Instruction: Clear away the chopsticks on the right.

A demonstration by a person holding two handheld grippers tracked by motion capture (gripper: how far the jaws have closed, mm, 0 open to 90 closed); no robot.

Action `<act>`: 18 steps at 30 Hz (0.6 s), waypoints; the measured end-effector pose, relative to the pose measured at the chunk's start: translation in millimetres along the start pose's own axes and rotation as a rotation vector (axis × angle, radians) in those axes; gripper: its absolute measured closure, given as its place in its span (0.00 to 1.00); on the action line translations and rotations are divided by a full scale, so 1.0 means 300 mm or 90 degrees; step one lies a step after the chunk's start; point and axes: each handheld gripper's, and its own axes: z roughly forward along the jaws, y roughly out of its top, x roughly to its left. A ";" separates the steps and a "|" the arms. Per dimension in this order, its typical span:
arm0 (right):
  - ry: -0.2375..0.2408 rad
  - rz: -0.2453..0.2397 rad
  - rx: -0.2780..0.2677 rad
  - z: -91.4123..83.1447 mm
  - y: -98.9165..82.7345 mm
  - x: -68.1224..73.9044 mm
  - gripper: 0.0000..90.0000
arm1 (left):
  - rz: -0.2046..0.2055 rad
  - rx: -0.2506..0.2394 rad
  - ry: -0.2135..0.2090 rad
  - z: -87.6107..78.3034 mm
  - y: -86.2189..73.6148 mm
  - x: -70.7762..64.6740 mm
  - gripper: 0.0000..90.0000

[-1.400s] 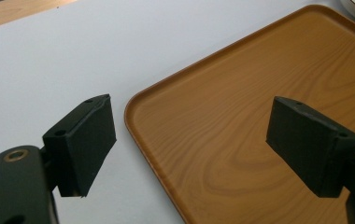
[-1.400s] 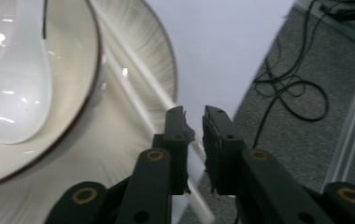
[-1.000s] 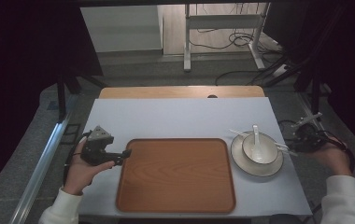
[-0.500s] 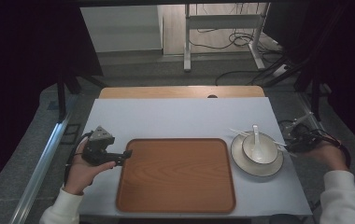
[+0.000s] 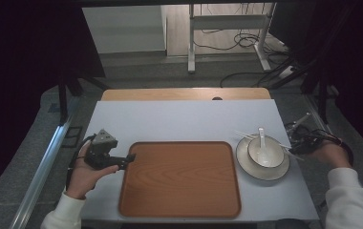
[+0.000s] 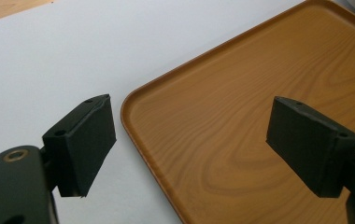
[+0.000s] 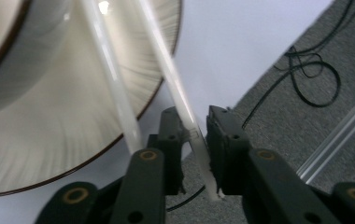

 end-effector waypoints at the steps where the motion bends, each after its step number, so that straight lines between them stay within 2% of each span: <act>1: 0.005 -0.005 0.001 0.000 0.001 0.002 0.88 | 0.000 0.000 0.000 0.000 0.000 0.000 0.17; 2: 0.004 -0.012 -0.007 -0.003 0.002 0.005 0.93 | 0.000 0.000 0.000 0.000 0.000 -0.001 0.17; 6: 0.000 -0.004 -0.018 -0.015 -0.002 0.002 0.94 | -0.002 -0.002 0.000 -0.001 0.000 0.000 0.17; 8: -0.002 0.015 -0.034 -0.034 -0.007 0.000 0.94 | -0.002 -0.003 0.000 -0.001 0.000 0.000 0.17; 11: -0.006 0.022 -0.043 -0.046 -0.010 -0.001 0.94 | 0.000 -0.002 -0.001 0.000 0.001 -0.001 0.17; 12: -0.011 0.039 -0.060 -0.067 -0.014 0.000 0.94 | 0.000 -0.002 0.000 0.001 0.001 -0.002 0.17; 13: -0.011 0.039 -0.060 -0.067 -0.014 0.000 0.94 | 0.002 0.000 -0.001 0.001 0.001 -0.002 0.17; 15: -0.012 0.059 -0.089 -0.097 -0.016 0.003 0.94 | 0.003 -0.001 -0.002 0.003 0.001 -0.002 0.17; 17: -0.014 0.062 -0.097 -0.107 -0.016 0.004 0.94 | 0.003 -0.001 -0.002 0.002 0.001 -0.003 0.17; 18: -0.012 0.085 -0.125 -0.133 -0.015 0.007 0.94 | 0.003 -0.002 -0.002 0.002 0.002 -0.003 0.17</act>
